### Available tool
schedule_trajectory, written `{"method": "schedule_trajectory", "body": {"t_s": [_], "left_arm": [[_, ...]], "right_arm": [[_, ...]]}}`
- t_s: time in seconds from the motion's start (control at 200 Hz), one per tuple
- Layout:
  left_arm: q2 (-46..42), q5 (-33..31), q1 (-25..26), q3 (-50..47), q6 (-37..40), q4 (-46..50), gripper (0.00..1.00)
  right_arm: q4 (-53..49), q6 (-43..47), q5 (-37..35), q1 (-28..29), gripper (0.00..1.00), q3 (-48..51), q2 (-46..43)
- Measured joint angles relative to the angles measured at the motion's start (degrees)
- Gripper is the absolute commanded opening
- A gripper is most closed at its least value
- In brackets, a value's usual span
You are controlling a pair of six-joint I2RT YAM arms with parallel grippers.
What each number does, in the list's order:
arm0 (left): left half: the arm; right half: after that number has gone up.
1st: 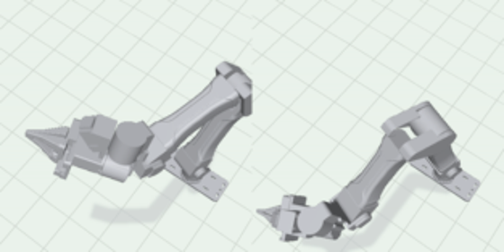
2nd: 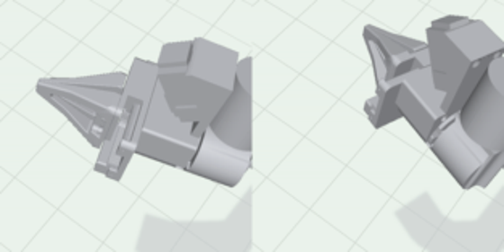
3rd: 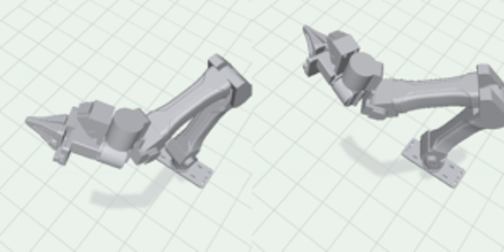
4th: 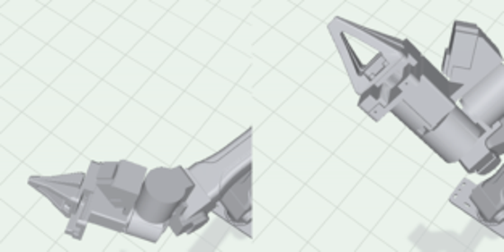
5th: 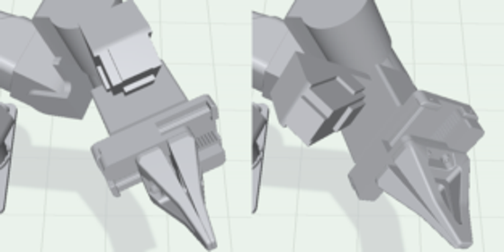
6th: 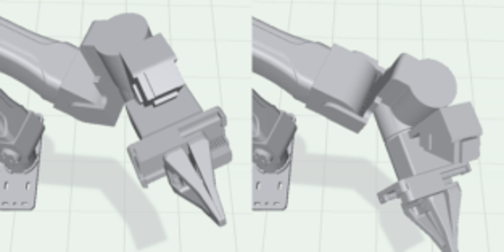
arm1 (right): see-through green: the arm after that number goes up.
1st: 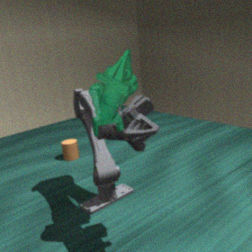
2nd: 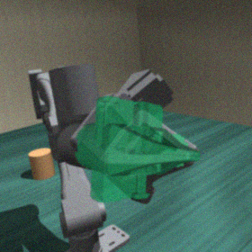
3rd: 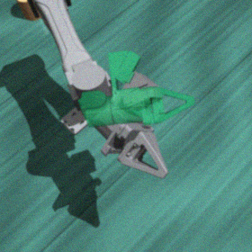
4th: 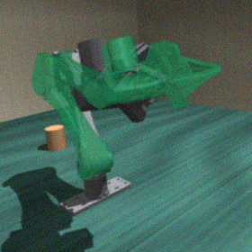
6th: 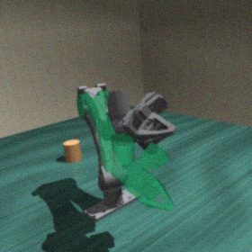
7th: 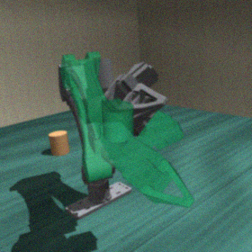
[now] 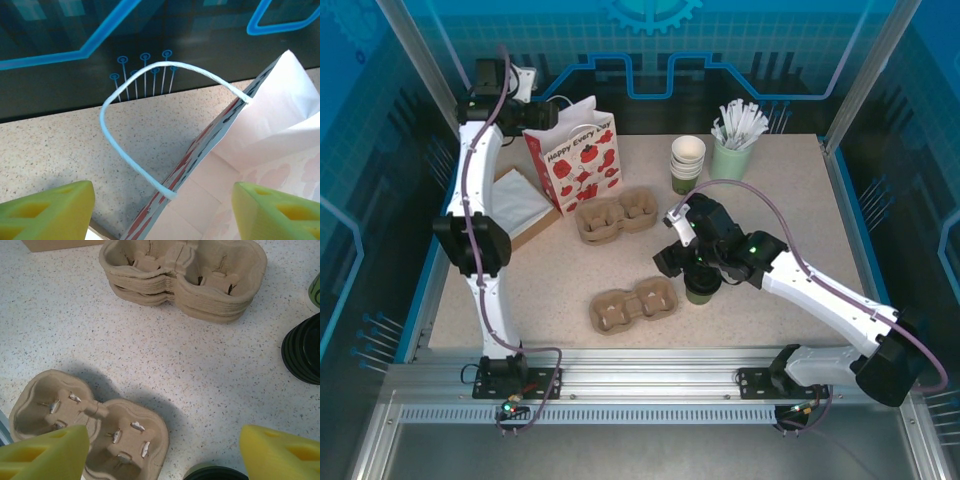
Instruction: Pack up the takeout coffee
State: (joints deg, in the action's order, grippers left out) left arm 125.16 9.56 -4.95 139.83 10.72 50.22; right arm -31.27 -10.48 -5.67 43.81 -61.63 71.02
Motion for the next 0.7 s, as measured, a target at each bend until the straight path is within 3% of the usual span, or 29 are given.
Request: {"method": "schedule_trajectory", "body": {"t_s": [0.395, 0.7], "left_arm": [[2.9, 2.1, 0.0, 2.4, 1.4, 2.3, 0.42], [5.5, 2.3, 0.0, 4.9, 1.7, 2.3, 0.28]], "right_arm": [[0.0, -0.4, -0.4, 0.5, 0.8, 0.0, 1.0], [0.0, -0.9, -0.5, 0.8, 0.8, 0.0, 2.0]]}}
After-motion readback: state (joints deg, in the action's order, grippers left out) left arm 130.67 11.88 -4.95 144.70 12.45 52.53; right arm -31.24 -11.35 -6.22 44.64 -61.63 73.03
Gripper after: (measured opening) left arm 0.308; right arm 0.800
